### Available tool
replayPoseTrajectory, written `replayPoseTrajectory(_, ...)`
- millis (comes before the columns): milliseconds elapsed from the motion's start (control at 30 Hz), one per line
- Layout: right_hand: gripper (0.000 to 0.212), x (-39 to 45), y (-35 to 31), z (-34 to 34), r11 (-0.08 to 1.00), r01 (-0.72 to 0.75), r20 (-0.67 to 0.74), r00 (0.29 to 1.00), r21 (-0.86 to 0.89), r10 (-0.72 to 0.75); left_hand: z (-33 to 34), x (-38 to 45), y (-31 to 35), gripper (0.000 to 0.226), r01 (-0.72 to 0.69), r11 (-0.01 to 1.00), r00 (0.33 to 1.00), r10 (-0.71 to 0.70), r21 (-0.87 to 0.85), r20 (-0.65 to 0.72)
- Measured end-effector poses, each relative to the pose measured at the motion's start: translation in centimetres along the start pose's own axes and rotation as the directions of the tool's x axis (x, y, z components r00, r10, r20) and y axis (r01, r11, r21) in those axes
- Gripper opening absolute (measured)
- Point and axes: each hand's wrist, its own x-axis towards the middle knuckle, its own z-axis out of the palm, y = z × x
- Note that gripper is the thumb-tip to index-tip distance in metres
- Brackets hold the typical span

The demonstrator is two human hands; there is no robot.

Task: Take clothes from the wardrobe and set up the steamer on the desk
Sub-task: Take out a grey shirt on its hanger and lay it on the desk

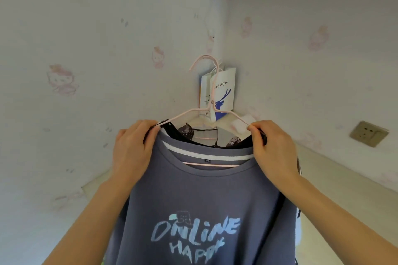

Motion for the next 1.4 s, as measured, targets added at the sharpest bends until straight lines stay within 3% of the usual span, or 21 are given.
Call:
replayPoseTrajectory(333, 0.019, 13.5, 9.3, 9.6, 0.995, -0.09, 0.121, 0.989, 0.045, 0.084, 12.2, 12.6, -3.4, 0.019, 0.065, 0.995, 0.995, -0.071, 0.079, 0.077)
replayPoseTrajectory(533, 0.024, 16.6, 15.1, 16.9, 0.987, -0.156, 0.239, 0.96, 0.026, 0.146, 19.2, 16.0, -7.2, 0.023, 0.194, 0.963, 0.944, -0.235, 0.185, 0.233)
replayPoseTrajectory(633, 0.023, 16.5, 17.9, 20.7, 0.976, -0.22, 0.322, 0.924, -0.001, 0.208, 21.7, 16.0, -10.5, 0.037, 0.376, 0.896, 0.831, -0.438, 0.235, 0.342)
replayPoseTrajectory(767, 0.022, 16.0, 20.5, 25.6, 0.963, -0.267, 0.42, 0.869, -0.049, 0.262, 24.3, 14.6, -14.9, 0.053, 0.592, 0.79, 0.684, -0.598, 0.161, 0.418)
replayPoseTrajectory(900, 0.023, 15.5, 22.2, 29.5, 0.945, -0.309, 0.484, 0.814, -0.107, 0.321, 26.0, 12.4, -18.8, 0.042, 0.737, 0.665, 0.526, -0.678, 0.123, 0.513)
replayPoseTrajectory(1033, 0.023, 14.3, 24.0, 32.1, 0.931, -0.336, 0.491, 0.792, -0.145, 0.363, 26.6, 9.8, -21.5, 0.041, 0.754, 0.633, 0.419, -0.669, 0.175, 0.614)
replayPoseTrajectory(1100, 0.023, 13.8, 24.6, 33.2, 0.925, -0.342, 0.512, 0.772, -0.165, 0.377, 26.8, 8.3, -22.7, 0.049, 0.699, 0.677, 0.42, -0.648, 0.228, 0.635)
replayPoseTrajectory(1200, 0.023, 13.4, 25.1, 34.3, 0.935, -0.31, 0.54, 0.765, -0.17, 0.352, 27.1, 7.3, -23.7, 0.039, 0.635, 0.724, 0.441, -0.626, 0.269, 0.643)
replayPoseTrajectory(1400, 0.027, 13.8, 25.2, 35.6, 0.961, -0.134, 0.541, 0.803, -0.243, 0.249, 27.6, 8.5, -24.1, 0.023, 0.53, 0.801, 0.601, -0.586, 0.278, 0.544)
